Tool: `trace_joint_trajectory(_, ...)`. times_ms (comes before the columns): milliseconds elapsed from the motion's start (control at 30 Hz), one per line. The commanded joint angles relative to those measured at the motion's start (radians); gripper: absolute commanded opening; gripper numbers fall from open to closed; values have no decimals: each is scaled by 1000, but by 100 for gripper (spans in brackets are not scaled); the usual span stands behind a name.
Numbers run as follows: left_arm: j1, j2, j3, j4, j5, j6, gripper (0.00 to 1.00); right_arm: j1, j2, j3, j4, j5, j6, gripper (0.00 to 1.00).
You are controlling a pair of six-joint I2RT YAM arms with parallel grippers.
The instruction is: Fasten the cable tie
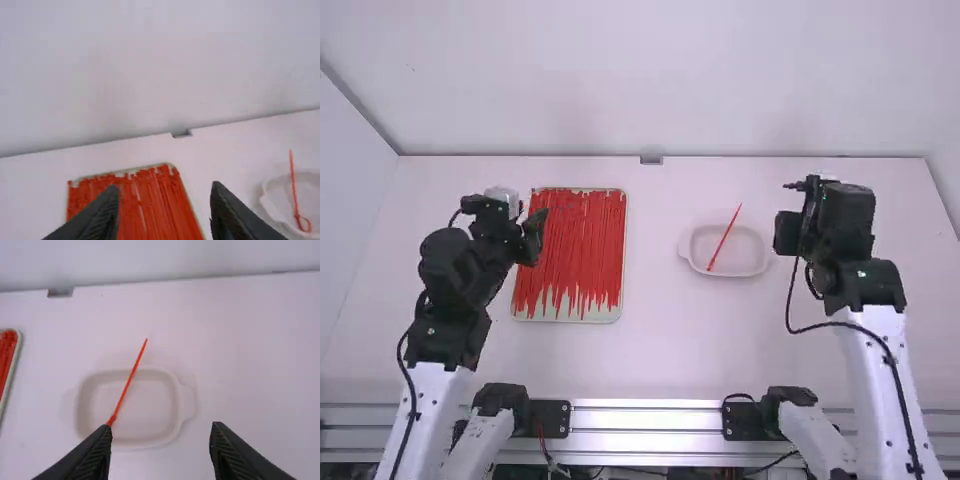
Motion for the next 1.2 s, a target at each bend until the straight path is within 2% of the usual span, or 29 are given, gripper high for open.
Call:
trace_joint_trajectory(0,4,-73,-61,46,-116,6,44,4,-70,-60,44,-2,-13,49)
trace_joint_trajectory(100,4,-143,-131,116,-187,6,37,4,-139,-129,113,-2,-13,42)
trace_joint_trajectory(200,4,-230,-218,119,-257,6,28,4,-229,-218,202,-2,-13,33)
trace_joint_trajectory(700,4,-513,-501,119,-257,6,0,4,-559,-549,533,-2,-13,0)
trace_joint_trajectory(933,4,-609,-597,119,-257,6,0,4,-685,-675,659,-2,-13,0)
trace_joint_trajectory(1167,4,-701,-689,119,-257,6,0,4,-814,-803,668,-2,-13,0)
